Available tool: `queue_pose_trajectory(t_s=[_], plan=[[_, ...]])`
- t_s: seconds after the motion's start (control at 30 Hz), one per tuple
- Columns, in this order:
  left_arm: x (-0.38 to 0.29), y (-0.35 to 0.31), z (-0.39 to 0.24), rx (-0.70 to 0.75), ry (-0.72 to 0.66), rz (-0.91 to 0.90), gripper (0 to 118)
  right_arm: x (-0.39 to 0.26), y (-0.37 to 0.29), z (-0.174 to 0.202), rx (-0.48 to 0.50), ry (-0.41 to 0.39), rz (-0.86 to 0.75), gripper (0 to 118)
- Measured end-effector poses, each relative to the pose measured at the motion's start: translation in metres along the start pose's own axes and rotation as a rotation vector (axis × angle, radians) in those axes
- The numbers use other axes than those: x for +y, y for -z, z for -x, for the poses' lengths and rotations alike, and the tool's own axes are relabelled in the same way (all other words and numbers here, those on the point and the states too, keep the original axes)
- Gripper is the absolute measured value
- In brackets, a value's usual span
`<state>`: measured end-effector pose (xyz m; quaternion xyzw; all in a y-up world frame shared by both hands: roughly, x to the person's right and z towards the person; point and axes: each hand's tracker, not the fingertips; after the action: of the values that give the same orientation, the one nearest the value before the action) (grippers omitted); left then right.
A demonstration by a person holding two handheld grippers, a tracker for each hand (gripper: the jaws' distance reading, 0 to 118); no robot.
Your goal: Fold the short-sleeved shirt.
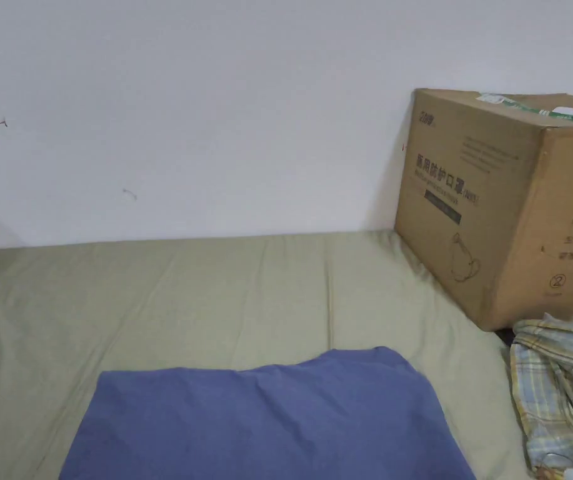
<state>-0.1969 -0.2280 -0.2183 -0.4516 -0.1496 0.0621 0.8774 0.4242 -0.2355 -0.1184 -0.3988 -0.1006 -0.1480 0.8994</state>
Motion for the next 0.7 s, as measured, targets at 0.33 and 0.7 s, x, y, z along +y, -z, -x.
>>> queue_pose_trajectory(t_s=[0.33,0.7], plan=[[0.07,0.004,-0.061,0.015,0.081,-0.198,27,0.073,-0.011,0.086,0.073,-0.1,-0.224,56],[0.219,0.115,-0.031,0.051,0.06,-0.037,0,0.141,0.056,0.145,0.146,-0.157,-0.224,0]])
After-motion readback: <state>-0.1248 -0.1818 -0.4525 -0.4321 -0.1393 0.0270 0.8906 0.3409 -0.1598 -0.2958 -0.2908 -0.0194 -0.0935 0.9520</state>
